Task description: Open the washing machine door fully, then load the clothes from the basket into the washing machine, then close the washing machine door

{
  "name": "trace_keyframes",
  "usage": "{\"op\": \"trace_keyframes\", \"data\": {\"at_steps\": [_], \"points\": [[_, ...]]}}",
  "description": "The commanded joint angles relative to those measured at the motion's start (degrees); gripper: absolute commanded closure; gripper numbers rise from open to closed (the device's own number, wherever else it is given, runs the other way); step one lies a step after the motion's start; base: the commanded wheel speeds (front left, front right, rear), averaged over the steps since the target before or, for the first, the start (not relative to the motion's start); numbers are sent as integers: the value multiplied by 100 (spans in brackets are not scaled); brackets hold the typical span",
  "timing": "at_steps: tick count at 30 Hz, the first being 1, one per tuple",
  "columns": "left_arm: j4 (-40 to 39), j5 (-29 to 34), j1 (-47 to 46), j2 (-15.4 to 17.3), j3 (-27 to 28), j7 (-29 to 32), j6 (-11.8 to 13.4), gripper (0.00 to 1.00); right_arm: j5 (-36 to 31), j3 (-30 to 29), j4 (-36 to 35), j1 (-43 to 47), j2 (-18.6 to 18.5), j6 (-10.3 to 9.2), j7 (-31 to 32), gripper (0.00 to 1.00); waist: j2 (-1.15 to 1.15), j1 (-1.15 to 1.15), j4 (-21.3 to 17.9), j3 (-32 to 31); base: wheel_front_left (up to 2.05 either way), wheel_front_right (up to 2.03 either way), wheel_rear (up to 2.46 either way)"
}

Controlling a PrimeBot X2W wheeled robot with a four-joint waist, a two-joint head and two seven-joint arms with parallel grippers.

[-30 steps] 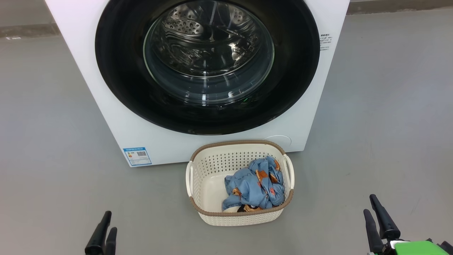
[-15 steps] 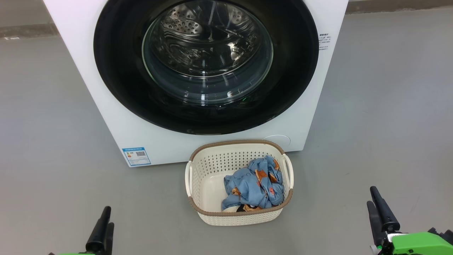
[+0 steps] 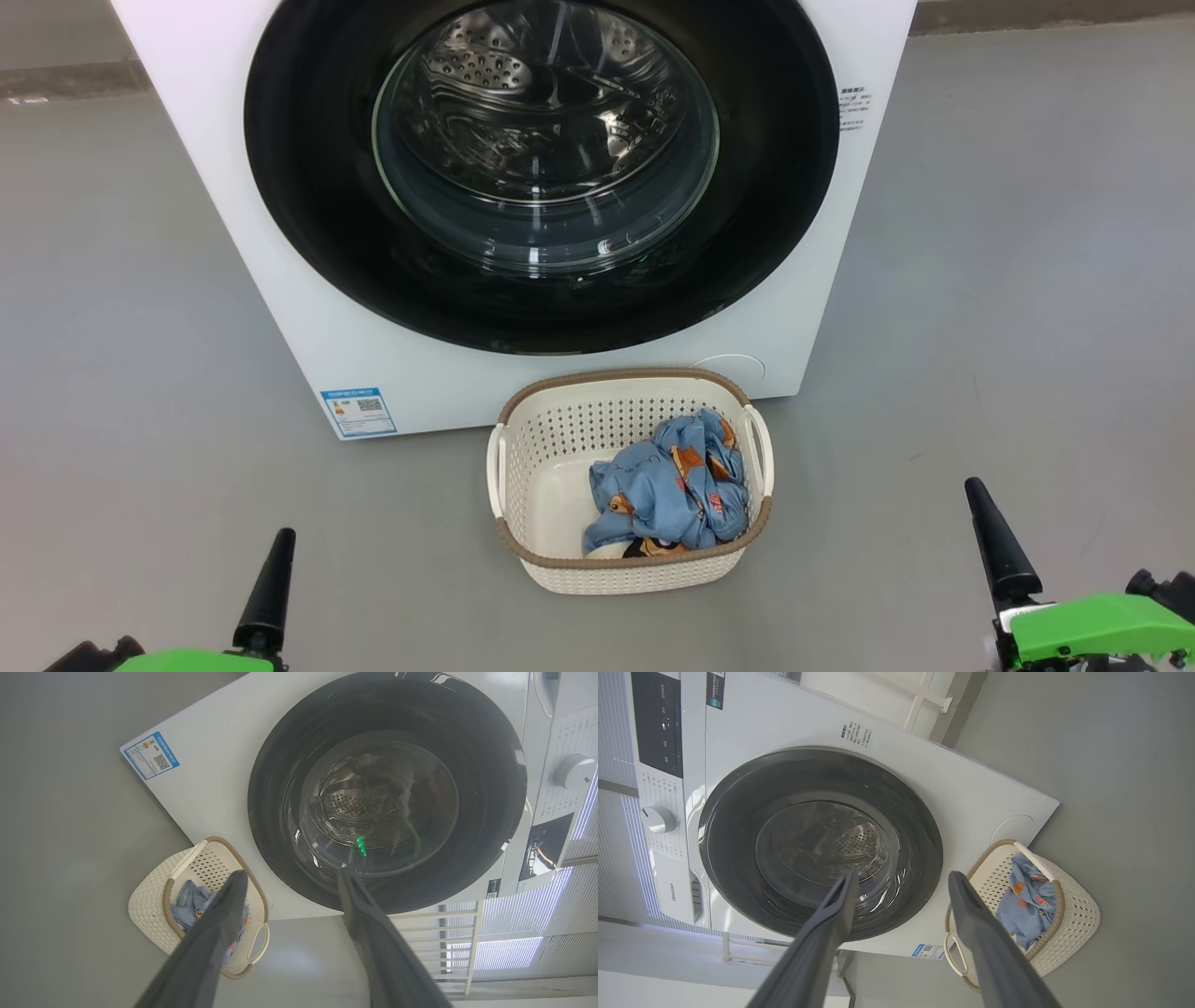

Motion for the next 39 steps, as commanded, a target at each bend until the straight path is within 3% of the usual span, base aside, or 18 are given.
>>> {"op": "trace_keyframes", "data": {"at_steps": [1,5,7,30,31,32,33,39], "points": [[-195,180,-292,143,36,-59,-9,0,-192,53,-189,-303,-107,2,-60,0,0,-1,1,1,0,0,0],[-205,540,-313,172,-5,-127,-10,4,-562,87,-229,-324,-129,3,-128,0,0,-1,-3,4,0,0,0],[-182,699,-316,185,-25,-161,-10,0,-726,107,-220,-330,-136,3,-161,0,0,-1,-8,5,0,0,0],[-42,2287,-464,174,94,-565,-13,0,-2437,199,-150,-492,-190,5,-563,0,0,-1,-24,23,0,0,0],[-49,2343,-468,169,107,-582,-14,9,-2497,200,-147,-501,-192,5,-579,0,0,-1,-24,22,0,0,0],[-33,2410,-469,172,111,-599,-14,12,-2565,207,-148,-512,-198,5,-596,0,0,-1,-25,21,0,0,0],[-37,2474,-478,174,111,-616,-14,0,-2633,215,-150,-522,-204,5,-613,0,0,-1,-26,21,0,0,0],[-52,2750,-504,201,71,-700,-15,0,-2967,263,-166,-573,-242,5,-696,0,0,-1,-31,19,0,0,0]]}}
